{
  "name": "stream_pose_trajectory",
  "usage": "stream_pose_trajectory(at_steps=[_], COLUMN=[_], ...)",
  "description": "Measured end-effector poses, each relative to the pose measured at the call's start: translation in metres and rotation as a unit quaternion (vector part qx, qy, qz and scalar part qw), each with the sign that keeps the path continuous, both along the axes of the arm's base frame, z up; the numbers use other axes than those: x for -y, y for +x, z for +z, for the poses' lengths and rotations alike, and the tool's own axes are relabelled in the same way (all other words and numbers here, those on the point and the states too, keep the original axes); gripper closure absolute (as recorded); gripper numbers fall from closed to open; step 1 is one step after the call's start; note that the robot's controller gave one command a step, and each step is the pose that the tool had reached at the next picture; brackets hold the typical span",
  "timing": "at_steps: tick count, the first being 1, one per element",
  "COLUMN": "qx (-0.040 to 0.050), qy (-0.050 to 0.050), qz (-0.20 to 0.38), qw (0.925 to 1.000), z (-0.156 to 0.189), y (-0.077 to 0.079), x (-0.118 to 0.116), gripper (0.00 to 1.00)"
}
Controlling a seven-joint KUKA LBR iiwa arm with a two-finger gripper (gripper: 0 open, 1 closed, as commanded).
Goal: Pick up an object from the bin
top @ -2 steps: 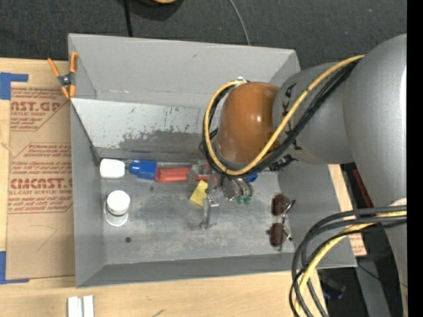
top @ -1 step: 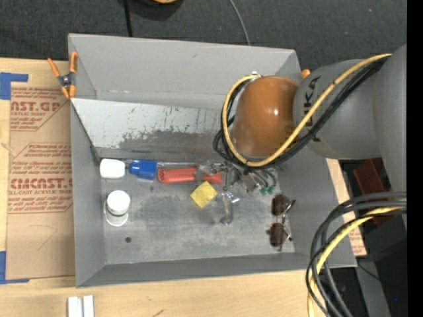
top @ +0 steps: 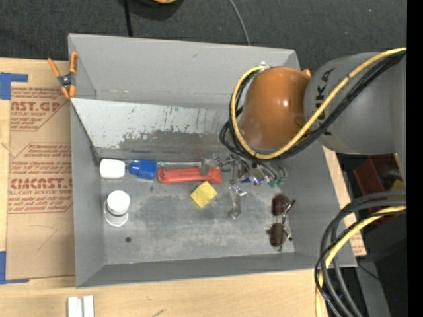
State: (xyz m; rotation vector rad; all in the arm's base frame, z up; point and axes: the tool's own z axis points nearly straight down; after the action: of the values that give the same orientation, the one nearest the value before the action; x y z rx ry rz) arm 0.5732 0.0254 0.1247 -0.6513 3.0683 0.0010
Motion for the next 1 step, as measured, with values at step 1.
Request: stream_pose_trajectory(at_steps=[1], qx=[-0.0009], qy=[0.000], qz=[0.084], qw=[0.9965], z=[-0.0437], y=[0.0146], x=[-0.0181], gripper=[0.00])
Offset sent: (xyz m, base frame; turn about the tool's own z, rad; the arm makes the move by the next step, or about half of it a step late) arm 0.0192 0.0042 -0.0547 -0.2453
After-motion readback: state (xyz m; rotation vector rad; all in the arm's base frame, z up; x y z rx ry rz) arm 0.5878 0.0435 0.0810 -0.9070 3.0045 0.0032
